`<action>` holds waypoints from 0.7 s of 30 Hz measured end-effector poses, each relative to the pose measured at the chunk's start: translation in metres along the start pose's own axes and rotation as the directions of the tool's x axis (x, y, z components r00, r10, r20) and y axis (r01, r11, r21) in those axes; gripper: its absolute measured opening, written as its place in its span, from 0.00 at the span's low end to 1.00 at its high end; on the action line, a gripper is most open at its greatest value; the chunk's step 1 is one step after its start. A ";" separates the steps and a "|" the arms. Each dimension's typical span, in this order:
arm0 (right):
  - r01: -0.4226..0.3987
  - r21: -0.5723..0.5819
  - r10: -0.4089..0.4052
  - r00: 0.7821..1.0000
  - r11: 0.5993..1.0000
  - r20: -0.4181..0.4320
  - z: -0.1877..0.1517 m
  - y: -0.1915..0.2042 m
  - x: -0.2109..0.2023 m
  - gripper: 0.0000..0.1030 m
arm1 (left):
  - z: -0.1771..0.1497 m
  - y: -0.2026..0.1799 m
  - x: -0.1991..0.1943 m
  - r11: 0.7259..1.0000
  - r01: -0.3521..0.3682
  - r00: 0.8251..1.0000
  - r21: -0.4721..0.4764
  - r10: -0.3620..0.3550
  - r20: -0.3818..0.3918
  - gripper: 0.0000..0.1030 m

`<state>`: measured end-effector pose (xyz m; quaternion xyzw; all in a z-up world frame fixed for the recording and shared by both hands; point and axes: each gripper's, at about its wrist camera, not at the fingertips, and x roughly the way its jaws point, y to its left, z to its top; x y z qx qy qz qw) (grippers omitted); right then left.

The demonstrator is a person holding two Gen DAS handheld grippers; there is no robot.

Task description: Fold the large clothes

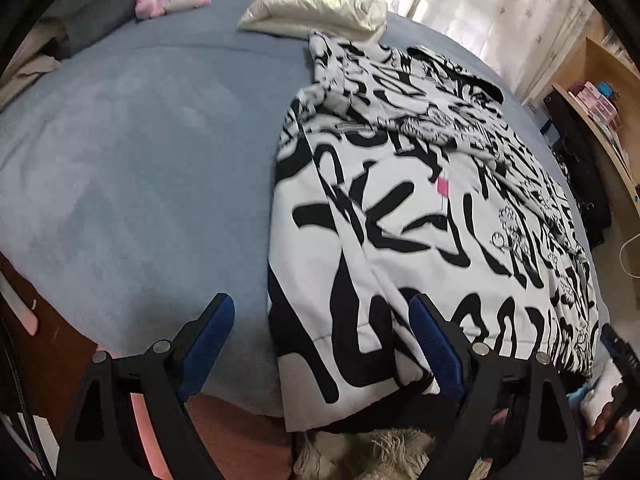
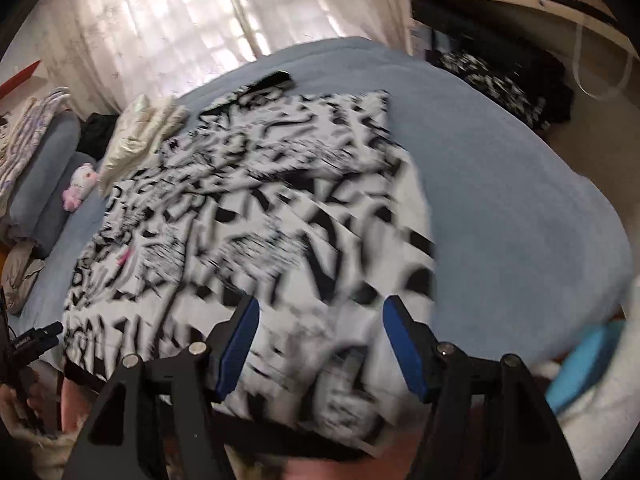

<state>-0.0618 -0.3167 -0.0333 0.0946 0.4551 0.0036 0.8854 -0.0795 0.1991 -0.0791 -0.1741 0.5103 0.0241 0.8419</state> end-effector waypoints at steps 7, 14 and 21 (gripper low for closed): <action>-0.045 0.125 0.054 0.996 0.991 -0.070 -0.038 -0.041 0.006 0.63 | -0.002 -0.001 0.015 1.000 0.017 1.000 0.019 -0.017 -0.007 0.88; -0.200 0.175 0.213 0.975 0.964 -0.057 -0.046 -0.044 0.015 0.58 | -0.002 0.003 0.016 0.999 0.042 0.999 0.008 -0.042 0.007 0.90; -0.259 0.170 0.273 0.960 0.951 -0.062 -0.048 -0.041 0.029 0.56 | -0.005 0.008 0.014 0.998 0.058 0.998 0.000 -0.058 0.014 0.90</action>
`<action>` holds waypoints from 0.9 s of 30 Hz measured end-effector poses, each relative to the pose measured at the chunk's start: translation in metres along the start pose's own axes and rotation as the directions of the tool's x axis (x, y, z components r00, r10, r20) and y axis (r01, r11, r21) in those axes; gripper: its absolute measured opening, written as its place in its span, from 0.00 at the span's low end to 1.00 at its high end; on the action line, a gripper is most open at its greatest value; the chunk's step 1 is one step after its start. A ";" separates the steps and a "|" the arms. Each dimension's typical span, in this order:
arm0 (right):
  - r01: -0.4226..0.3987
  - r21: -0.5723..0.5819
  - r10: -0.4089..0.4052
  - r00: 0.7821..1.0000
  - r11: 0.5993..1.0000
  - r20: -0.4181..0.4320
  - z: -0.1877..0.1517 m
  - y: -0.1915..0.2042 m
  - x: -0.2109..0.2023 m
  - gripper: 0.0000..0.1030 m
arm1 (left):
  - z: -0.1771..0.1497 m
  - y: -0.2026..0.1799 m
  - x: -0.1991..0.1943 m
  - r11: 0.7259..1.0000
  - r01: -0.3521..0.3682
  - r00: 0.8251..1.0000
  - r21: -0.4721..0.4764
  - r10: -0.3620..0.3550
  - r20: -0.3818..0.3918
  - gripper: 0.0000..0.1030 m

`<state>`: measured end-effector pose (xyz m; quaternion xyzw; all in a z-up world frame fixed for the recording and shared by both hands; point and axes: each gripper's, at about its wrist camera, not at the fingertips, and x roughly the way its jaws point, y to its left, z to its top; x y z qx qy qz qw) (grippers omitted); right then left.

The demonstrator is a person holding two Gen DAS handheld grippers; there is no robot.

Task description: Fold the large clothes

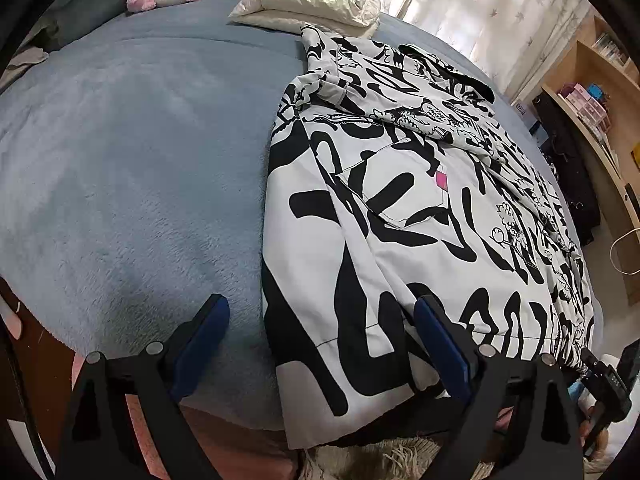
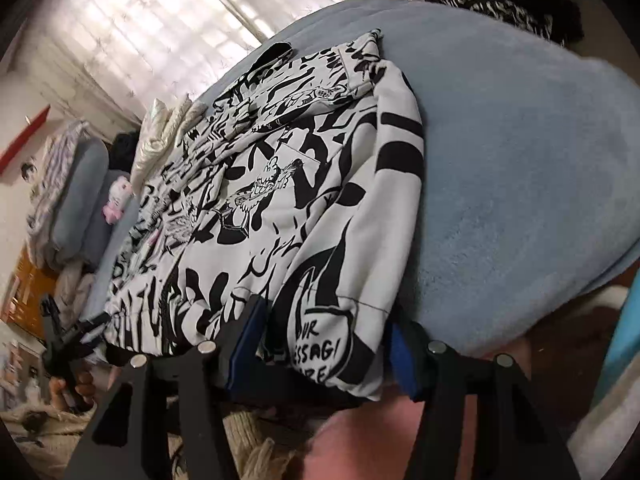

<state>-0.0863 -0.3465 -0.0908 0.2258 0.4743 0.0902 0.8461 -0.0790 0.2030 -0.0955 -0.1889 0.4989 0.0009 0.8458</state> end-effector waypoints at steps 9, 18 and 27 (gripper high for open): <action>-0.015 -0.016 0.015 1.000 1.000 0.014 -0.001 0.000 -0.001 0.33 | -0.005 0.004 0.005 1.000 0.023 1.000 0.018 -0.023 0.009 0.93; -0.060 -0.048 0.061 0.998 0.997 0.015 0.008 0.011 -0.001 0.23 | -0.005 0.006 0.009 0.999 0.052 0.999 0.007 -0.052 0.002 0.96; -0.072 0.000 0.072 0.997 0.997 -0.009 0.006 0.000 0.010 0.26 | -0.002 0.002 0.015 0.999 0.052 0.998 0.010 -0.051 -0.042 0.95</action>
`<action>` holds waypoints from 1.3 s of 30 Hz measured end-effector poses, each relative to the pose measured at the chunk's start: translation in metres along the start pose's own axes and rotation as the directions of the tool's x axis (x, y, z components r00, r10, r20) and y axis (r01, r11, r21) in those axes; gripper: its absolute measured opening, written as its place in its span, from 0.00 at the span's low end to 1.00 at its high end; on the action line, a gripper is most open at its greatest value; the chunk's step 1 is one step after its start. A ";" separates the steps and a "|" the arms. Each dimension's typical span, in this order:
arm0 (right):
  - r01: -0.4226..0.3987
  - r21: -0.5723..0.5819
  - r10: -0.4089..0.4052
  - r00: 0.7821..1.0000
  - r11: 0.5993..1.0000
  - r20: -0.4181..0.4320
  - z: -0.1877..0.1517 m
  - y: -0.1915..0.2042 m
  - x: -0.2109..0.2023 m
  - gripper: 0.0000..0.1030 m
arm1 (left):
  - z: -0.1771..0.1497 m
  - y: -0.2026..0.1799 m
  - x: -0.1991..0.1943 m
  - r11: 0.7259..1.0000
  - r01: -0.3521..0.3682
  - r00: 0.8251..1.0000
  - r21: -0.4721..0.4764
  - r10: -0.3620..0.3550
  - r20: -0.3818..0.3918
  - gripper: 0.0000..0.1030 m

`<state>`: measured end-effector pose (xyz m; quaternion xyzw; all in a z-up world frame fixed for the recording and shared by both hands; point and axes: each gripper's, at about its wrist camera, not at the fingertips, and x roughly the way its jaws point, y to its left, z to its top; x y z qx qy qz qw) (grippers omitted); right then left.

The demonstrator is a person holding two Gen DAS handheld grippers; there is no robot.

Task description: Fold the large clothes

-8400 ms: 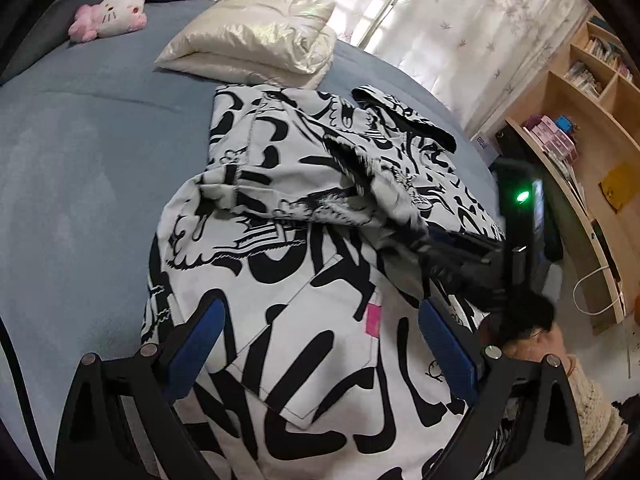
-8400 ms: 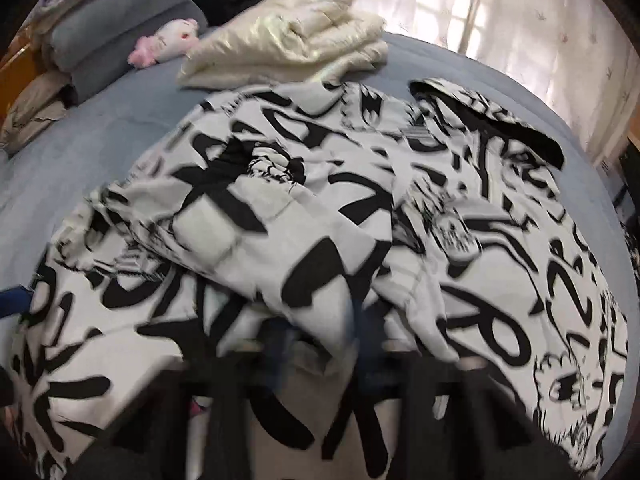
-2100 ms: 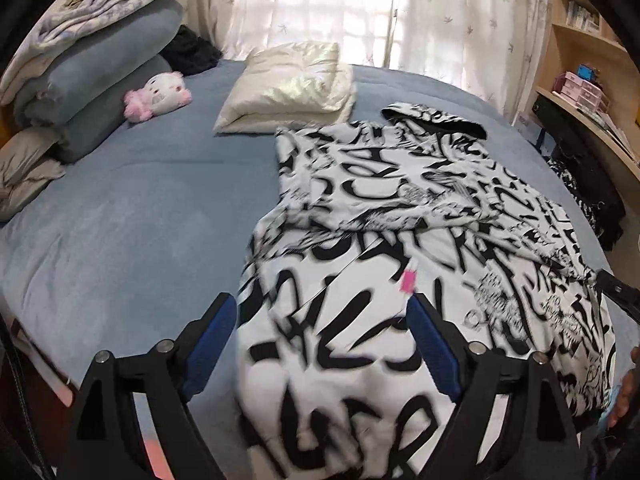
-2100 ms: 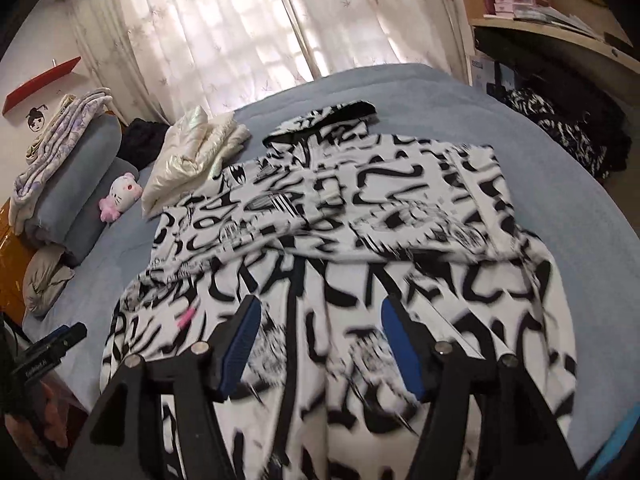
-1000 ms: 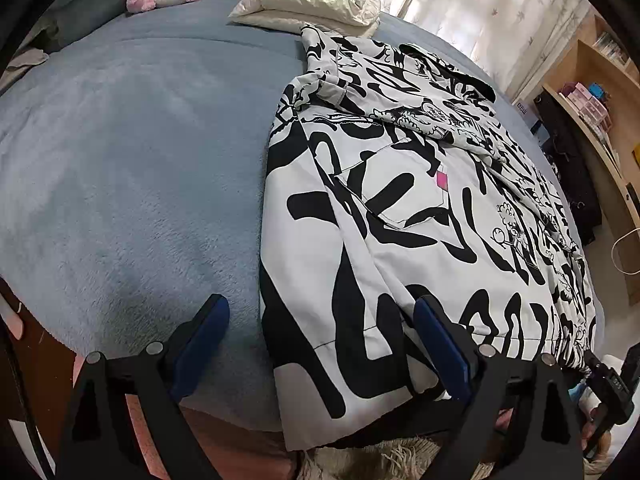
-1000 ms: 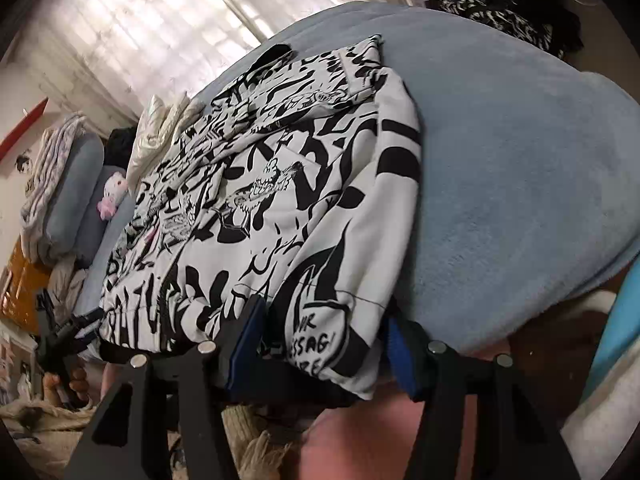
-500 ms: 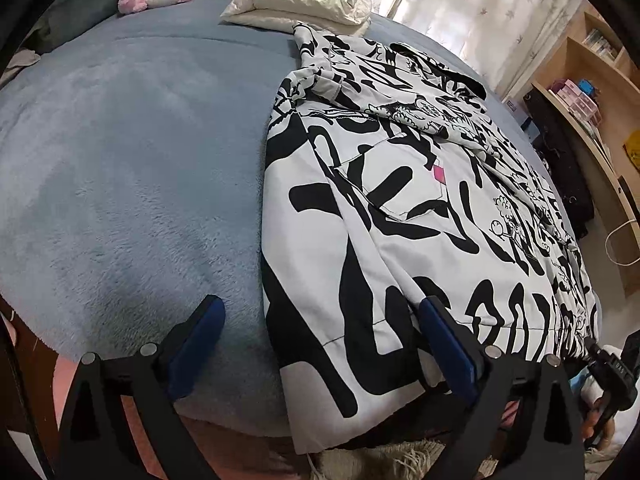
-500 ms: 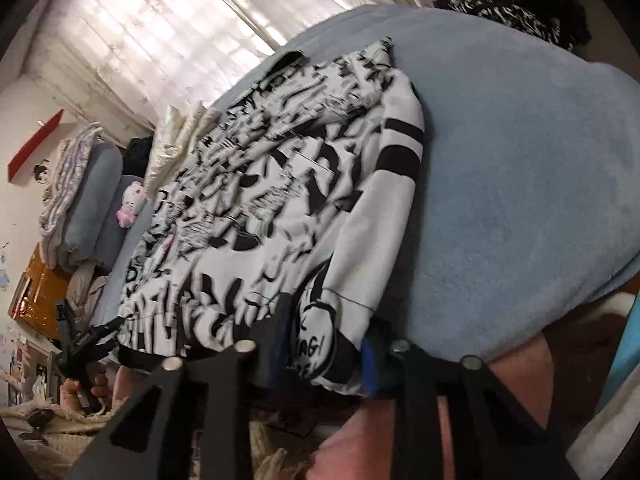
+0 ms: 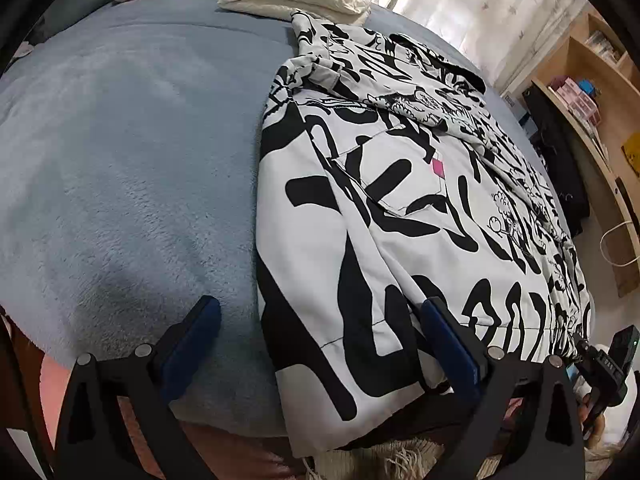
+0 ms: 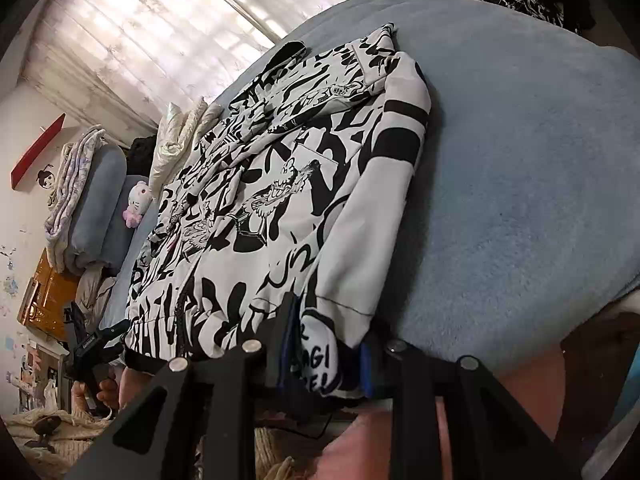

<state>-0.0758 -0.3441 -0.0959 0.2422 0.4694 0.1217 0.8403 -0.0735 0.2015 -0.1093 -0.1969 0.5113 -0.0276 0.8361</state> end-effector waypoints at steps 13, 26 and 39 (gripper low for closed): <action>-0.032 -0.002 0.032 0.998 0.999 0.055 0.004 0.008 -0.014 0.18 | 0.007 -0.014 -0.012 0.997 0.071 0.997 -0.030 -0.071 -0.008 0.11; -0.243 -0.070 0.252 0.931 0.968 0.264 0.045 0.065 -0.090 0.14 | 0.034 -0.041 -0.107 0.979 0.178 0.965 -0.098 -0.154 0.210 0.02; -0.276 -0.045 0.277 0.919 0.960 0.280 0.072 0.072 -0.083 0.13 | 0.072 -0.037 -0.101 0.958 0.230 0.960 -0.170 -0.194 0.202 0.02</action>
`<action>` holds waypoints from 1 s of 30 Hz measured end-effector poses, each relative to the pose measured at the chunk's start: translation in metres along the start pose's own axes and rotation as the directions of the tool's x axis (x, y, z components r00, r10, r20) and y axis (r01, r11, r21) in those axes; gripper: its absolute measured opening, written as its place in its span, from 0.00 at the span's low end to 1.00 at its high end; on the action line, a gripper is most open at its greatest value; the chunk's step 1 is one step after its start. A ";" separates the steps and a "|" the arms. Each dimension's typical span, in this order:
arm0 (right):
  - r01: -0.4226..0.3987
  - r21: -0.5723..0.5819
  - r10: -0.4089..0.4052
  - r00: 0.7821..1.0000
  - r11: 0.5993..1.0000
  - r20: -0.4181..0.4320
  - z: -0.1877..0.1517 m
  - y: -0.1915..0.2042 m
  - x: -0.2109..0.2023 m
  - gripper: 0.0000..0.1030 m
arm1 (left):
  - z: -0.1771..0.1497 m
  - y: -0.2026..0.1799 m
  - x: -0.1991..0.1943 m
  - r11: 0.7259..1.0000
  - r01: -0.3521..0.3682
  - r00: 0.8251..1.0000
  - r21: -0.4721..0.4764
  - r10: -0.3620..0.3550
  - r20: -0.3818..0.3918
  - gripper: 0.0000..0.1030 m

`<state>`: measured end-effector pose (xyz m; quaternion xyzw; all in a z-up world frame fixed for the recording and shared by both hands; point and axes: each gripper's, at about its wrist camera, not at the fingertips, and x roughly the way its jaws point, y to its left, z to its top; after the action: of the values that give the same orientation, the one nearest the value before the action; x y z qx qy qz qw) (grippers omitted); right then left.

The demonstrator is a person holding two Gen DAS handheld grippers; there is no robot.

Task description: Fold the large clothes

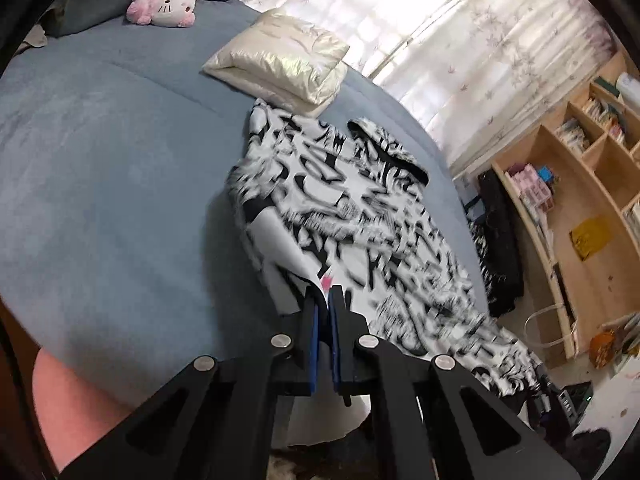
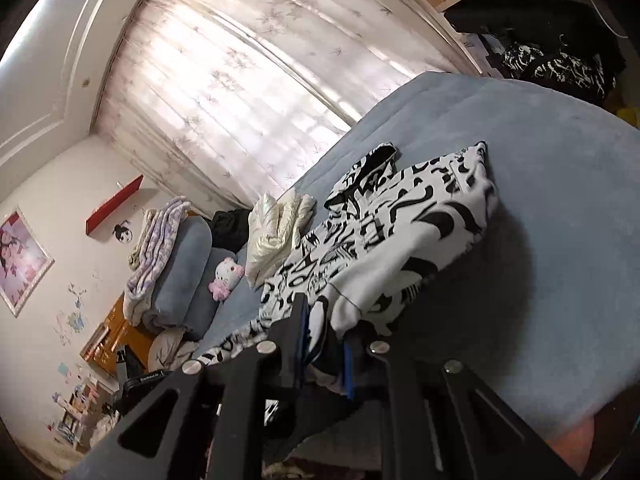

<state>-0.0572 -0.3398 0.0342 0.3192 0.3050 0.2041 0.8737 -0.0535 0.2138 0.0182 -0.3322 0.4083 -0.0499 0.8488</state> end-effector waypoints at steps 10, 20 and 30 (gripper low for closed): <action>0.024 0.164 -0.033 0.998 0.986 0.048 0.104 -0.034 0.101 0.13 | 0.127 -0.022 0.089 0.989 -0.057 0.996 -0.137 0.065 0.055 0.02; 0.266 0.136 -0.257 0.963 0.954 -0.078 0.196 -0.100 0.284 0.31 | 0.230 -0.022 0.262 0.967 -0.237 0.971 -0.098 0.238 0.004 0.12; 0.361 0.041 -0.343 0.911 0.932 -0.229 0.207 -0.168 0.318 0.60 | 0.248 0.009 0.321 0.963 -0.257 0.960 0.077 0.264 -0.096 0.70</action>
<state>0.3392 -0.3737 -0.0821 0.2703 0.4596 0.0644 0.8435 0.3372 0.2361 -0.0894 -0.2451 0.4911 0.0318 0.8353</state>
